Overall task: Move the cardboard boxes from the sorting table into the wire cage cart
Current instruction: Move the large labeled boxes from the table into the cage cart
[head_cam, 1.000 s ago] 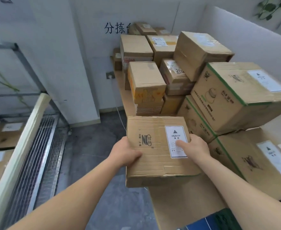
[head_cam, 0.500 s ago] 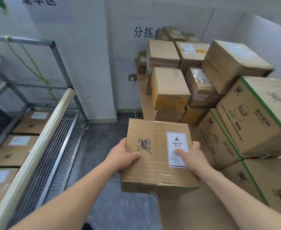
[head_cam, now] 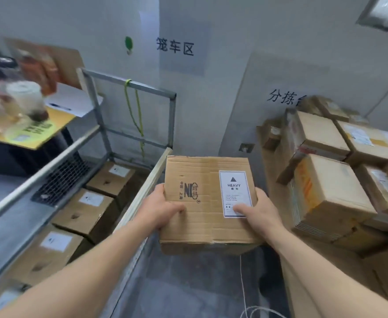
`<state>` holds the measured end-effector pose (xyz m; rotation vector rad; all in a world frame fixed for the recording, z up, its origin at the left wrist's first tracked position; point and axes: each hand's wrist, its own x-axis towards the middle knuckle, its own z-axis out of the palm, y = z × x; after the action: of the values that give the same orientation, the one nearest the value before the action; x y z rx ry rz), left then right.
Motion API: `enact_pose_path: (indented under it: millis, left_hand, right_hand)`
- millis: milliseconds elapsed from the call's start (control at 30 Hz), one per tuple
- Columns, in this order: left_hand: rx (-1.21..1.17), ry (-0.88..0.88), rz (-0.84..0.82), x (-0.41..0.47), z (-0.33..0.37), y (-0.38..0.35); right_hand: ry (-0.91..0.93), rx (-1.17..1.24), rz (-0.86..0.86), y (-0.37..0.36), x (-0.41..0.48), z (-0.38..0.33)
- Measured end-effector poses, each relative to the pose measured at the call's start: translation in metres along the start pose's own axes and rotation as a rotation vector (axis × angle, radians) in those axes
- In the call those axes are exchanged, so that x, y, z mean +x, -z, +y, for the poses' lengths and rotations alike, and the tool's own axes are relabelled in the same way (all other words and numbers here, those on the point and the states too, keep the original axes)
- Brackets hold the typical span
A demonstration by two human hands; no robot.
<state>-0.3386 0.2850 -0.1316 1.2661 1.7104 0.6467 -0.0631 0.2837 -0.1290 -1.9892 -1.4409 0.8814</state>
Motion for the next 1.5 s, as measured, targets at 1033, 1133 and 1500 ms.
enact_pose_path:
  millis: [1033, 1133, 1500]
  left_hand:
    - [-0.434, 0.668, 0.797, 0.029, -0.229, 0.249]
    - [-0.503, 0.754, 0.792, 0.014, -0.262, 0.234]
    - [-0.579, 0.952, 0.78, -0.054, -0.43, 0.175]
  right_hand:
    - [0.602, -0.332, -0.842, -0.43, 0.108, -0.292]
    - [0.62, -0.389, -0.9, -0.462, 0.092, -0.275]
    - [0.606, -0.589, -1.072, -0.601, -0.003, -0.16]
